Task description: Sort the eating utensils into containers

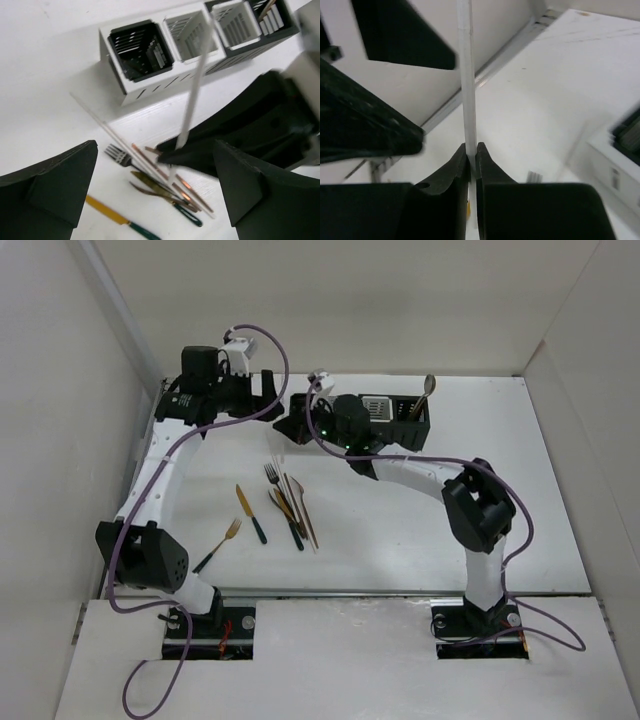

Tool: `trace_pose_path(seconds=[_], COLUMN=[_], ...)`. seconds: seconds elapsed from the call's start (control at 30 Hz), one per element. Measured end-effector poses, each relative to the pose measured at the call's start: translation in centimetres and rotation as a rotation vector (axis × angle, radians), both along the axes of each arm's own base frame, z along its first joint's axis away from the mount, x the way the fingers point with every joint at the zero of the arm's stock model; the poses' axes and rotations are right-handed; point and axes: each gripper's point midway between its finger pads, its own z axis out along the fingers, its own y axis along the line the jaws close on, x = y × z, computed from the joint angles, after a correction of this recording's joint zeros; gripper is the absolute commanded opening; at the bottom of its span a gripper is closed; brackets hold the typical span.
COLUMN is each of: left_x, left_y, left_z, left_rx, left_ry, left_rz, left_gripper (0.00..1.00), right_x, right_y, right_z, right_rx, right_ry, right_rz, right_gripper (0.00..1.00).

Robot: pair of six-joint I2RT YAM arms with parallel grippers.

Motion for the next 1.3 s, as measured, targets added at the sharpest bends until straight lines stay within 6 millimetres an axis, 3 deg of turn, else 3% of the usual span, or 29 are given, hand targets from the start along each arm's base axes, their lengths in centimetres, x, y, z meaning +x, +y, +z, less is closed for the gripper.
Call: trace_pose_path(seconds=[0.1,0.2,0.33,0.43,0.53,0.63,0.77,0.87,1.07,1.1,1.23,1.3], left_x=[-0.1,-0.4,-3.2,-6.0,-9.1,-11.7,-13.7,-14.7,-16.0,-16.2,-17.0,-17.2], left_y=[0.9,2.6,5.5,7.3,8.8,9.9,10.9,11.5,12.4,12.5,13.1,13.4], left_z=[-1.4,-4.3,-10.9,-15.5,-19.2,-21.4,-22.9,-23.9,-25.6,-25.9,-27.0,-27.2], left_rx=[0.080,0.189,0.372,0.488,0.581,0.646,0.706,0.742,0.793,0.799,0.830,0.846], left_ry=[0.006,0.027,0.128,0.224,0.312,0.370,0.406,0.430,0.480,0.490,0.529,0.539], left_rz=[0.011,0.035,0.031,-0.011,-0.070,-0.124,-0.177,-0.206,-0.254,-0.262,-0.286,-0.298], left_gripper=[1.00,1.00,0.95,0.89,0.85,0.85,0.85,0.85,0.81,0.81,0.78,0.78], right_x=[2.1,6.9,12.1,14.4,15.8,16.9,17.2,16.9,16.3,16.1,15.2,14.6], right_y=[-3.7,-10.6,-19.2,-23.0,-24.2,-24.4,-24.7,-25.0,-25.2,-25.2,-25.9,-26.4], right_z=[-1.0,-0.1,2.1,2.2,0.9,-1.8,-5.8,-6.6,-7.4,-7.8,-8.6,-8.3], right_rx=[-0.042,-0.089,-0.140,-0.191,-0.239,-0.301,-0.400,-0.435,-0.471,-0.484,-0.509,-0.515], right_ry=[-0.015,-0.084,-0.182,-0.212,-0.217,-0.191,-0.133,-0.114,-0.089,-0.078,-0.040,-0.033], right_rz=[-0.137,-0.405,-0.716,-0.859,-0.923,-0.949,-0.959,-0.985,-1.012,-1.014,-1.031,-1.038], right_gripper=[0.00,0.00,0.00,0.00,0.00,0.00,0.00,0.00,0.26,0.40,0.77,0.79])
